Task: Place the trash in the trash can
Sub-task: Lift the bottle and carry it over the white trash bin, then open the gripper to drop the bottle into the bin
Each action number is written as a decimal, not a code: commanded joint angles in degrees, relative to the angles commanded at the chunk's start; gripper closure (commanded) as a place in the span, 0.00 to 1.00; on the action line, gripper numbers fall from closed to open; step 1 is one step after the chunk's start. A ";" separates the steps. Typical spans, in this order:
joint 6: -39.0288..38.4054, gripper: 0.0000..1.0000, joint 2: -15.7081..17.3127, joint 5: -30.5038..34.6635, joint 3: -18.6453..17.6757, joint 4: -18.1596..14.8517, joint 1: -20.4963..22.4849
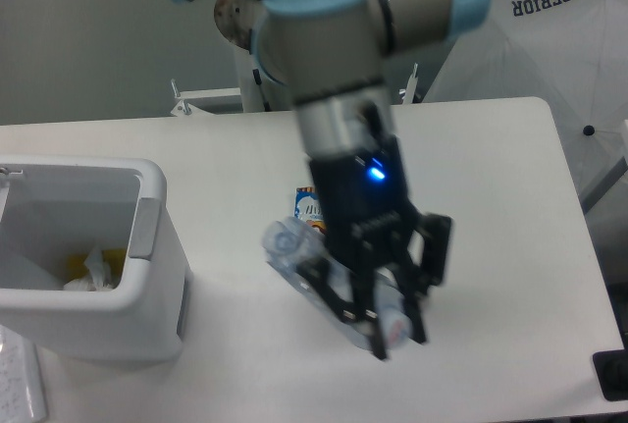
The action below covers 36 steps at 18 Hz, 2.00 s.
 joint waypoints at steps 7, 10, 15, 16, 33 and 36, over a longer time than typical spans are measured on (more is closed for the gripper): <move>-0.44 0.69 3.26 0.26 -0.96 -0.09 -6.60; -0.44 0.69 3.26 0.52 -2.54 -0.09 -10.73; -0.26 0.68 2.38 0.53 -5.44 -0.09 -14.42; -0.26 0.68 2.21 0.53 -5.89 -0.09 -14.86; 0.00 0.06 1.76 0.62 -7.65 -0.09 -15.66; -0.35 0.00 2.12 0.70 -8.00 -0.18 -15.31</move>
